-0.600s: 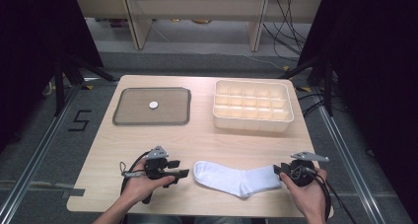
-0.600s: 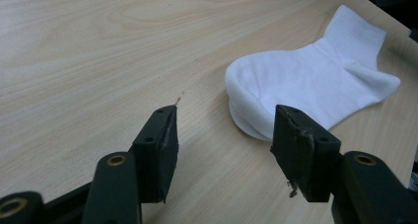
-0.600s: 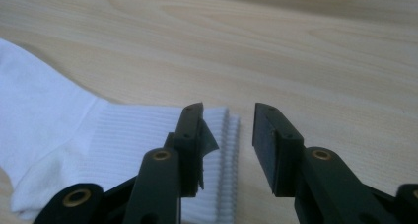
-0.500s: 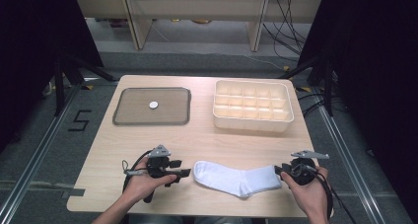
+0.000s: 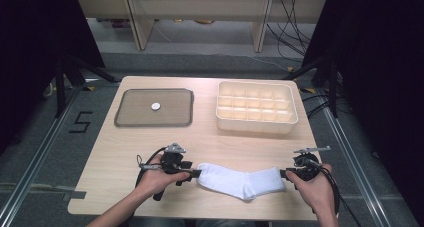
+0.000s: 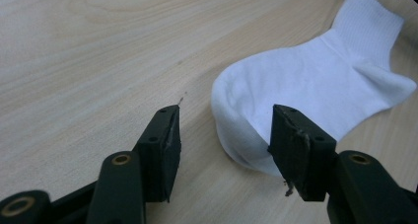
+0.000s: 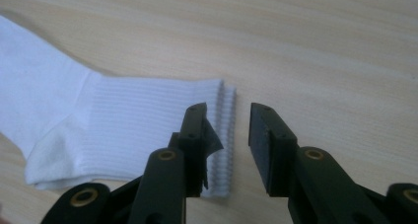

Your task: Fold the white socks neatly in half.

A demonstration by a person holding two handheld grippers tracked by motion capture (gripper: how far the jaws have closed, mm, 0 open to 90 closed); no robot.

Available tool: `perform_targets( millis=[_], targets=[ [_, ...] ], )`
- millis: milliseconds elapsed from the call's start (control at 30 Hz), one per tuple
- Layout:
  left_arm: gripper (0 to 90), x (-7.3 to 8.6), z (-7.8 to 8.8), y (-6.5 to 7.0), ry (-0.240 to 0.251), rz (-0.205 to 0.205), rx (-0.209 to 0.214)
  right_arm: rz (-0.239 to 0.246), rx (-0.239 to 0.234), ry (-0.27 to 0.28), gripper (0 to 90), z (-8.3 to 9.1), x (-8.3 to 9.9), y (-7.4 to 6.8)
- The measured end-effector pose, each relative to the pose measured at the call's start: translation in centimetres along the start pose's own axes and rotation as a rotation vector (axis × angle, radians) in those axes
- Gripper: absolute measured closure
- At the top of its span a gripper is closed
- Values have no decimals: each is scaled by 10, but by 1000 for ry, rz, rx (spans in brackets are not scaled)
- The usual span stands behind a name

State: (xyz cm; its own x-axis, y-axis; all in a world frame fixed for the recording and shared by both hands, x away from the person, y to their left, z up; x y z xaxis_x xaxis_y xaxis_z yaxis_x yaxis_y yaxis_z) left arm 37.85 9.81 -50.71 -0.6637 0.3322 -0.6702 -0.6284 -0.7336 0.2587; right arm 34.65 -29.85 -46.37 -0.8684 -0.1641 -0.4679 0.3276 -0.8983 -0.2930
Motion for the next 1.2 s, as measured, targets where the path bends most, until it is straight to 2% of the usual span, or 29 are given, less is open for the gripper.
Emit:
perform_targets(
  millis=[33, 67, 100, 133, 200, 300, 333, 367, 400, 433, 467, 533, 600, 633, 667, 700, 767, 833, 867, 900, 933, 967, 1033, 1067, 1100, 1133, 1167, 1200],
  targets=[
    [453, 0, -2, 0, -6, 7, -10, 6, -6, -10, 688, -1, 0, -1],
    [454, 0, -3, 1, -9, 0, -18, -32, -17, -28, 687, -1, 0, -5],
    [456, 0, -3, 1, -9, 0, -18, 4, 5, -31, 686, -3, 0, -3],
    [458, 0, -6, 2, -22, 6, -6, 18, 13, -32, 686, -3, 0, -2],
    [463, -1, -10, 3, -21, 9, -9, 3, 12, -38, 684, -5, 0, -2],
    [482, -2, -13, 3, -39, 8, 1, 8, 6, -49, 685, -6, 0, 0],
    [521, -2, -15, 3, -41, -8, 1, 8, -6, -63, 683, -7, 0, 0],
    [529, -2, -15, 3, -41, -8, 1, 8, -6, -63, 683, -7, 0, 0],
    [541, -3, -15, 4, -49, -15, 4, -28, -12, -67, 682, -9, 0, -3],
    [552, -3, -15, 4, -49, -15, 4, -28, -12, -67, 682, -9, 0, -3],
    [568, -3, -16, 4, -52, -30, -7, -16, -21, -94, 679, -12, -1, -2],
    [612, -2, -16, 6, -61, -61, -11, 12, 4, -90, 678, -14, -1, 0],
    [652, -2, -18, 12, -55, -76, -14, -22, -22, -105, 674, -15, -1, -3],
    [669, -2, -18, 12, -55, -76, -14, -22, -22, -105, 674, -15, -1, -3],
    [687, -2, -18, 13, -70, -125, -21, -28, -25, -105, 672, -16, 0, -3],
    [703, -2, -19, 15, -59, -121, -23, -5, -16, -90, 671, -16, 0, -1],
    [764, -2, -18, 15, -72, -134, -27, -18, -19, -95, 669, -16, 0, -2],
    [812, -1, -20, 14, -57, -132, -24, -12, -16, -96, 665, -17, 1, -1],
    [812, 0, -21, 16, -38, -99, -17, 0, -8, -85, 664, -18, 2, 0],
    [829, 0, -21, 14, -47, -100, -15, -14, -3, -101, 665, -20, 3, 0],
    [832, 0, -20, 13, -54, -98, -10, -2, 6, -109, 667, -20, 3, 1],
    [834, -1, -21, 14, -42, -63, -3, -34, -15, -117, 671, -21, 3, -2],
    [836, -2, -20, 13, -58, -37, 21, -28, -13, -121, 682, -22, 3, -2],
    [836, -3, -18, 13, -57, -22, 32, -4, 4, -113, 688, -23, 3, -1],
    [836, -3, -18, 13, -57, -22, 32, -4, 4, -113, 688, -23, 3, -1],
    [836, -6, -15, 12, -51, -3, 46, -43, -8, -135, 694, -23, 2, -5],
    [835, -8, -14, 12, -44, 7, 54, -42, -7, -136, 695, -23, 2, -5],
    [835, -9, -11, 12, -43, 16, 67, 13, -2, -120, 696, -24, 3, -1]
  ],
)
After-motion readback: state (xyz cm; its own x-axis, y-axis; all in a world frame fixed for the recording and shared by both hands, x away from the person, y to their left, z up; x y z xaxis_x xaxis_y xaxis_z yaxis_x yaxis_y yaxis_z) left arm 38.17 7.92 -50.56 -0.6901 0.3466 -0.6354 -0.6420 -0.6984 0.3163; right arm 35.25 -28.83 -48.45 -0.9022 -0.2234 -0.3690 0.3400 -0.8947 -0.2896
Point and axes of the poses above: each handheld gripper's, and its own axes: z roughly backward along the jaws, x roughly out of its underside, y roughly to its right, the point moved 1 cm from there along -z, roughly forward along the jaws, and after that the axes turned 7 degrees about -x, right-handed, at the moved point
